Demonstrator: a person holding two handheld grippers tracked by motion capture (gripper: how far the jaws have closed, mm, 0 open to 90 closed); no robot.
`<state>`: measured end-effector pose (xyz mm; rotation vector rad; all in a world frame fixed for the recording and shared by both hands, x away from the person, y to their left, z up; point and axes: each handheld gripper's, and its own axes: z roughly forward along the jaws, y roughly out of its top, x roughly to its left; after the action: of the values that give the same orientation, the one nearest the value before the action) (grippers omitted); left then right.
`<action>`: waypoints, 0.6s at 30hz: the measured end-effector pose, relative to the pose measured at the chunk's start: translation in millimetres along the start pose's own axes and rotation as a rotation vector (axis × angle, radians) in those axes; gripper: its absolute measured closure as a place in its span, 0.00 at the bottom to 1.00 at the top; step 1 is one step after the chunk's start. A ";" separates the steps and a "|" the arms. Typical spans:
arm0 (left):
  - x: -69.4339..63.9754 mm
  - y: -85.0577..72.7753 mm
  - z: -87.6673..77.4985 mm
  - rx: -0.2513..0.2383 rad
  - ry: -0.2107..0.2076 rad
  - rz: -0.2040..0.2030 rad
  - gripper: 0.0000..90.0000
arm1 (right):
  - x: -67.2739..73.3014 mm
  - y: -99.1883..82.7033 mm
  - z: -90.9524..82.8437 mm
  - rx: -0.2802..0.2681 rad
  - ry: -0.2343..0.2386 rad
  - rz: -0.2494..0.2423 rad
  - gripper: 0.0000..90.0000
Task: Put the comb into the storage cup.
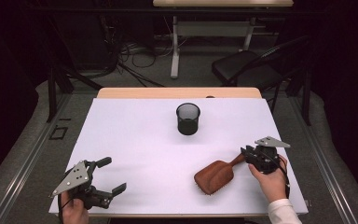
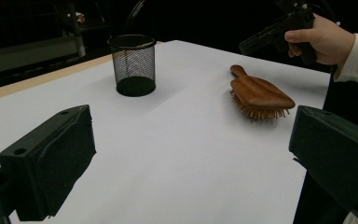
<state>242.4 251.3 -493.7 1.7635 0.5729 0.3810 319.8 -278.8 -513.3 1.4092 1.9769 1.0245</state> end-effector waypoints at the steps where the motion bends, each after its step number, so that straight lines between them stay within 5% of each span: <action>1: 0.1 0.0 0.0 0.001 0.000 0.000 0.00 | 0.7 0.8 2.1 0.005 -0.003 -0.003 0.84; 9: 0.7 -0.5 0.0 0.001 0.001 -0.002 0.00 | 4.9 5.3 16.9 0.023 -0.003 -0.013 1.00; 18: 2.0 -1.4 -0.5 0.004 0.005 -0.005 0.00 | 6.0 2.7 32.4 0.037 -0.001 0.009 1.00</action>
<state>243.5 253.1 -495.0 1.7647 0.5816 0.3813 343.8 -263.4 -530.2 1.4398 2.0003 0.9957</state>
